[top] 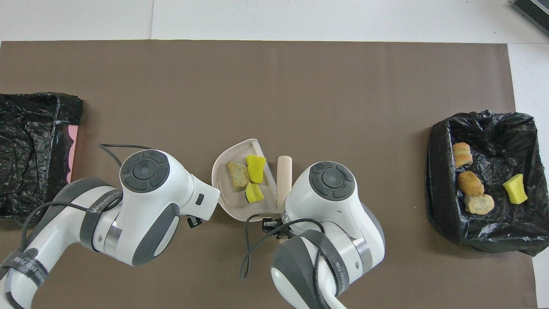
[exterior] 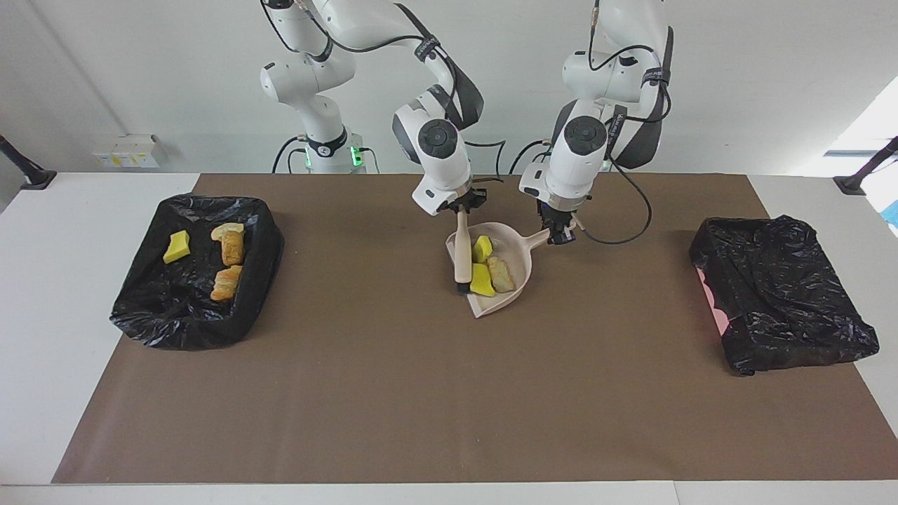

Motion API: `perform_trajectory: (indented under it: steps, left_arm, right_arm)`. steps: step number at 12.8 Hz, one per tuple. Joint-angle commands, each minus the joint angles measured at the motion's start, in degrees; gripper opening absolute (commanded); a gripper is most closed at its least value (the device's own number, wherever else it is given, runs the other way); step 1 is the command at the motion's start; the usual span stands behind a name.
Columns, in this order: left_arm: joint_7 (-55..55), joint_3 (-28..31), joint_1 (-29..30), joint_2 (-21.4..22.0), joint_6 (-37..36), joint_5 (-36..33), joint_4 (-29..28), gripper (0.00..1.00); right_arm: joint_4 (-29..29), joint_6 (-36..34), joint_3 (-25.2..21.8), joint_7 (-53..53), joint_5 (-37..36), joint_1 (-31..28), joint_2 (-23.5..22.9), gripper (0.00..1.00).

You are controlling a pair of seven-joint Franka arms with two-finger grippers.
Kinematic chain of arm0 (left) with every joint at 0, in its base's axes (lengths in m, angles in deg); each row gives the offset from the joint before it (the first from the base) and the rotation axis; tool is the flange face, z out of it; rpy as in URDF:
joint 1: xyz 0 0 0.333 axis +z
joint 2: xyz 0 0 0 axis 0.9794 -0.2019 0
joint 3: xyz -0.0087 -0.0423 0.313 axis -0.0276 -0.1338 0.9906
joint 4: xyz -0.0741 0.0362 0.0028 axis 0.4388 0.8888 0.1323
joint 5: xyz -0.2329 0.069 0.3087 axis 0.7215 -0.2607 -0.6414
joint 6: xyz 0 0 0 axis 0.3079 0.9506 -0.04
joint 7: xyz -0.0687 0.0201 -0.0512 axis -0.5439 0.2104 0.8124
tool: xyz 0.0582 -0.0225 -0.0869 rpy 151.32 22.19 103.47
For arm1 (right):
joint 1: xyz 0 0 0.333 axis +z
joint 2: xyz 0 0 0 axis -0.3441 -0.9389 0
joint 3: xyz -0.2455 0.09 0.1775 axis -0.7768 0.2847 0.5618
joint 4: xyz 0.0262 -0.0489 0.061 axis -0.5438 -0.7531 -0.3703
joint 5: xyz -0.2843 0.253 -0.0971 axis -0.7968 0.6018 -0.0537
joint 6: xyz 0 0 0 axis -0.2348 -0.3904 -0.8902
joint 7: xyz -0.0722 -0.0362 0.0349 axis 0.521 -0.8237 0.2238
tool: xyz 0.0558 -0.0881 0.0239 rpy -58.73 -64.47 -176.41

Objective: Sweep and dump trash in bin
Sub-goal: 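Carry the dustpan to the bin and tip it with the left gripper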

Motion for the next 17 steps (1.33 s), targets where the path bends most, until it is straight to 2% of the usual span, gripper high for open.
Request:
perform_trajectory:
  steps: [1, 5, 7, 10, 13, 15, 17]
  left_arm:
    - [4.2, 0.3, 1.4, 1.6, 1.4, 2.4, -1.5, 0.00]
    - [4.8, 0.5, 6.0, 3.6, 1.1, 3.2, 0.0, 0.00]
    - [4.9, 0.6, 9.9, 5.3, 0.4, 3.2, 1.2, 0.00]
    - [4.9, 0.7, 15.0, 6.3, -3.0, 3.2, 5.2, 0.00]
    - [4.5, 0.8, 23.0, 6.3, -8.2, 4.4, 10.2, 0.00]
    - [4.4, 0.9, 29.0, 6.3, -9.1, 6.3, 12.5, 0.00]
    - [4.0, 0.9, 35.2, 6.1, -9.3, 9.9, 14.0, 0.00]
  right_arm:
    - [0.1, -3.4, 0.2, -1.5, -2.8, -2.6, 3.4, 0.00]
    - [1.5, -10.3, 0.2, -0.8, -5.3, -3.7, 5.9, 0.00]
    - [1.1, -10.3, 0.7, 0.1, -5.4, -2.7, 7.1, 0.00]
    - [-2.1, -6.2, 0.9, 2.1, -4.4, 1.1, 9.5, 0.00]
    - [-2.5, -2.1, 0.9, 7.4, -4.4, 6.8, 6.8, 0.00]
    - [-2.5, 2.9, 0.9, 11.6, -4.4, 10.6, 3.4, 0.00]
    - [-1.1, 6.8, 0.8, 16.1, -4.4, 14.9, -1.9, 0.00]
